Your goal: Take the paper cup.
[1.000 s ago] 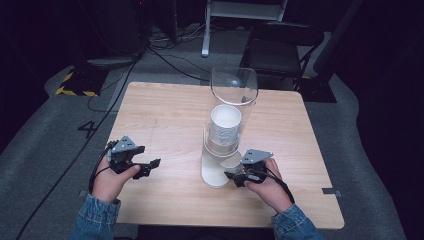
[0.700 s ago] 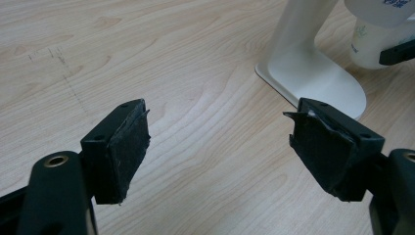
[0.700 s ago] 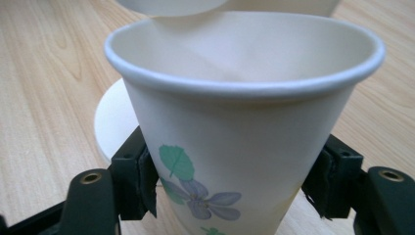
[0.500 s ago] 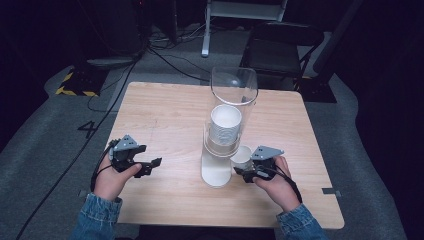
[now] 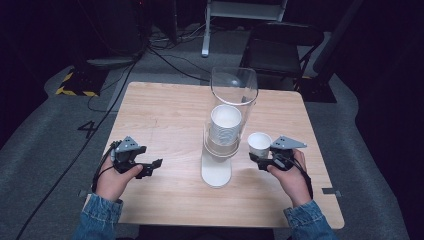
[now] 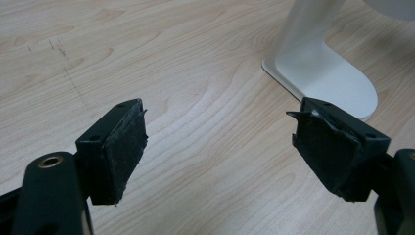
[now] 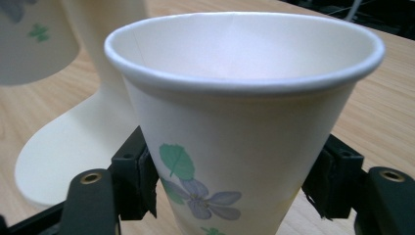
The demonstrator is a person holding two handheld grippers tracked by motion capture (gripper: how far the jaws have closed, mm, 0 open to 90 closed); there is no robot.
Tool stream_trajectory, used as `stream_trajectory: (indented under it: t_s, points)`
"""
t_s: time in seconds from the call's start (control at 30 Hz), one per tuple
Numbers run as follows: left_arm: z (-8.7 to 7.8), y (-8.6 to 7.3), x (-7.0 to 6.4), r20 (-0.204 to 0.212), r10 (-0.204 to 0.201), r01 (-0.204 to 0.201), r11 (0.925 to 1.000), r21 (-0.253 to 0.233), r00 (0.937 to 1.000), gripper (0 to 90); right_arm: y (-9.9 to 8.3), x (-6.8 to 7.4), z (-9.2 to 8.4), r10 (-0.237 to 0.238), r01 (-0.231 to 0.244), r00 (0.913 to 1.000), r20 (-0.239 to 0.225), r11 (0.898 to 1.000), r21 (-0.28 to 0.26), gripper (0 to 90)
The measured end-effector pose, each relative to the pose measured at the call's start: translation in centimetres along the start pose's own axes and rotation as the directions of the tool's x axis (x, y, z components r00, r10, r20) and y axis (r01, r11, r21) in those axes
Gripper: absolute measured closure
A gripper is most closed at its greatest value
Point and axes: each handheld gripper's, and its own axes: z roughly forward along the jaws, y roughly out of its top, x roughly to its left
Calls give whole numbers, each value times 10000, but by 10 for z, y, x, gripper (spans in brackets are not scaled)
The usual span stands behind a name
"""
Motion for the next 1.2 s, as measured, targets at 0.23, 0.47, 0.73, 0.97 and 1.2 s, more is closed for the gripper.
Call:
stream_trajectory:
  t_s: [0.23,0.47,0.73,0.97,1.2]
  points:
    - [-2,-5,1,-162,-98,99,9999,92,9998,199,1,-22,-6,1187,-1140,9909,628,9908,-733,316]
    - [-4,-12,1,-387,-159,164,9998,116,9991,199,-1,-39,-5,1615,-1468,9810,1076,9802,-1331,314]
    - [-6,-17,3,-505,-84,96,9996,247,9987,203,-7,-60,3,1951,-1688,9698,1467,9701,-1745,312]
    - [-5,-19,2,-504,-121,135,9995,289,9987,204,-16,-73,13,2581,-2210,9508,1711,9526,-2090,307]
    - [-2,-20,1,-508,-94,104,9998,192,9987,204,-22,-83,22,2568,-2262,9433,2103,9610,-1589,307]
